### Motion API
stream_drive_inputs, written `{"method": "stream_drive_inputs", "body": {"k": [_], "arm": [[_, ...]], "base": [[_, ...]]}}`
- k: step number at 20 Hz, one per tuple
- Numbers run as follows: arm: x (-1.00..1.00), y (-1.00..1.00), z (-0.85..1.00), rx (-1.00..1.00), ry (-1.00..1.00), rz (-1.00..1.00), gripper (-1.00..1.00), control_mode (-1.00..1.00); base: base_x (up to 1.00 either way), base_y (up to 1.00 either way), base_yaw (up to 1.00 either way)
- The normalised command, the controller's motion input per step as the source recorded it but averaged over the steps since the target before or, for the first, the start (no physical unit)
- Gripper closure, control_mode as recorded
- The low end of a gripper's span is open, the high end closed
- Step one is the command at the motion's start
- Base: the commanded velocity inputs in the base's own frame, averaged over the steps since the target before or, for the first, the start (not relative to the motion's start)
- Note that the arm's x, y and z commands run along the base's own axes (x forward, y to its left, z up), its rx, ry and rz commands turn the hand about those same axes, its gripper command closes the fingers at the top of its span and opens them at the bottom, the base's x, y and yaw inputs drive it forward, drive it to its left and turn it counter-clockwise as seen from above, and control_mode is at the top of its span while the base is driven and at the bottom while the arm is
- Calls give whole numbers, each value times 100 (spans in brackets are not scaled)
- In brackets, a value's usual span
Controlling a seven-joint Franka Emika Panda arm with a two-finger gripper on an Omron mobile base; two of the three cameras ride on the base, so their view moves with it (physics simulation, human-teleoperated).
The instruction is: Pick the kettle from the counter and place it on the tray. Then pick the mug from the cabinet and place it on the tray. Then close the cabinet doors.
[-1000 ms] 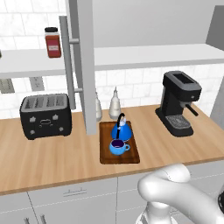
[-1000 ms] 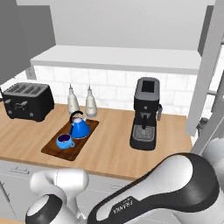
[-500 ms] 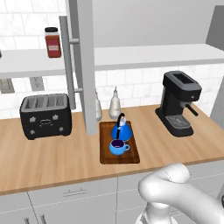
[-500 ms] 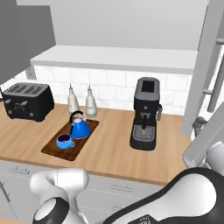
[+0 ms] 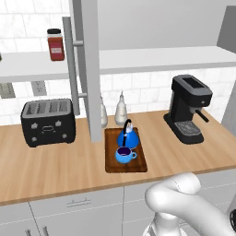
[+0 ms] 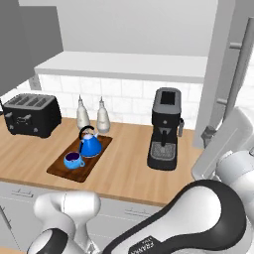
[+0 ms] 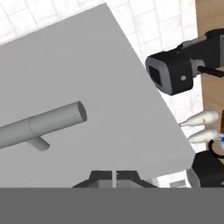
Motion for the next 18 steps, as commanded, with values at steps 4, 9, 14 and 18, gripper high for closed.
{"method": "stream_drive_inputs", "body": {"k": [4, 9, 14, 18], "arm": [[27, 24, 0, 6, 0, 0, 100, -100], [35, 11, 0, 9, 0, 0, 100, -100], [33, 4, 0, 10, 0, 0, 100, -100], [32, 0, -1, 13, -1, 0, 100, -100]], "base": [[0, 0, 0], [0, 0, 0], [0, 0, 0], [0, 0, 0]]}}
